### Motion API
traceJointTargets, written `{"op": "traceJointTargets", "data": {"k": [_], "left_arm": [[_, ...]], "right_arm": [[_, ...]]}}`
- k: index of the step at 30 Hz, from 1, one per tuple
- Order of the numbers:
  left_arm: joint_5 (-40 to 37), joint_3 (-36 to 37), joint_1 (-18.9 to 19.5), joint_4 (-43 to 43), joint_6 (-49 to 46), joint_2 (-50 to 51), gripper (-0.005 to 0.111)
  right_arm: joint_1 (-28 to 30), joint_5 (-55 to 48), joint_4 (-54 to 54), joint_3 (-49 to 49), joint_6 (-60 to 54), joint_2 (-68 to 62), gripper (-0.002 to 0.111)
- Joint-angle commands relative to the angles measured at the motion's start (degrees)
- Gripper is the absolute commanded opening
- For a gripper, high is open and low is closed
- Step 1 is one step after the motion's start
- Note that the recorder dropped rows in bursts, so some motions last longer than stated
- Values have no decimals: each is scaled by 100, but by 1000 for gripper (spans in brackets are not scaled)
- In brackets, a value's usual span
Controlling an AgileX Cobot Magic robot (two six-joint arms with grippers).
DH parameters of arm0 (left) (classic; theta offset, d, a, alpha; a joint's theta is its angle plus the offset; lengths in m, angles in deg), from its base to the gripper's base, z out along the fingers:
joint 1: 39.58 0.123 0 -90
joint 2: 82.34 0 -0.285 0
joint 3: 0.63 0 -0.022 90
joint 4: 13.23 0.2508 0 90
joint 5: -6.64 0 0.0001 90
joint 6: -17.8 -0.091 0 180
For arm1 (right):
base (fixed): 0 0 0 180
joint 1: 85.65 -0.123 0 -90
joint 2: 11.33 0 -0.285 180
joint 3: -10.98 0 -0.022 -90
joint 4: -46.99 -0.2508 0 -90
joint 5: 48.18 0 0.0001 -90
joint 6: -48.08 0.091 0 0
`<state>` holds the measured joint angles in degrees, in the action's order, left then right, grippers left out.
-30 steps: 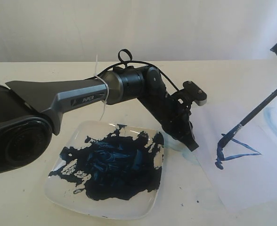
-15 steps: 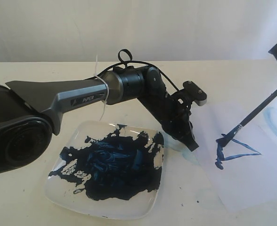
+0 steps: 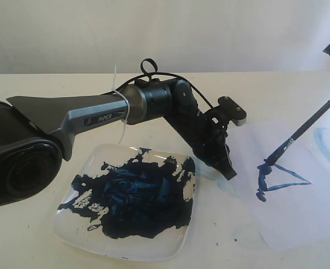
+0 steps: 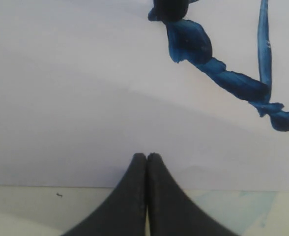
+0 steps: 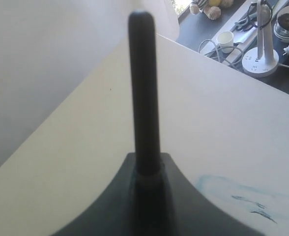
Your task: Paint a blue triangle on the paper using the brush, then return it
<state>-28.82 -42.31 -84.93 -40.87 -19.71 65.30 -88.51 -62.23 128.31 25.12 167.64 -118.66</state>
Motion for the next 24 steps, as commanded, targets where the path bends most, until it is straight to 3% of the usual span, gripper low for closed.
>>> {"op": "traceJointTargets", "data": {"k": [1,13,18,24], "left_arm": [[-262,20,0,23,-16,25,0],[-273,20,0,23,-16,25,0],[-309,20,0,23,-16,25,0],[-309,20,0,23,-16,25,0]], "right_arm": [[8,-62,117,-83,22,0,0],[8,187,139,-150,-30,215,0],[8,156,138,-150,-725,713,0],[8,1298,120,170,-1158,1713,0]]}}
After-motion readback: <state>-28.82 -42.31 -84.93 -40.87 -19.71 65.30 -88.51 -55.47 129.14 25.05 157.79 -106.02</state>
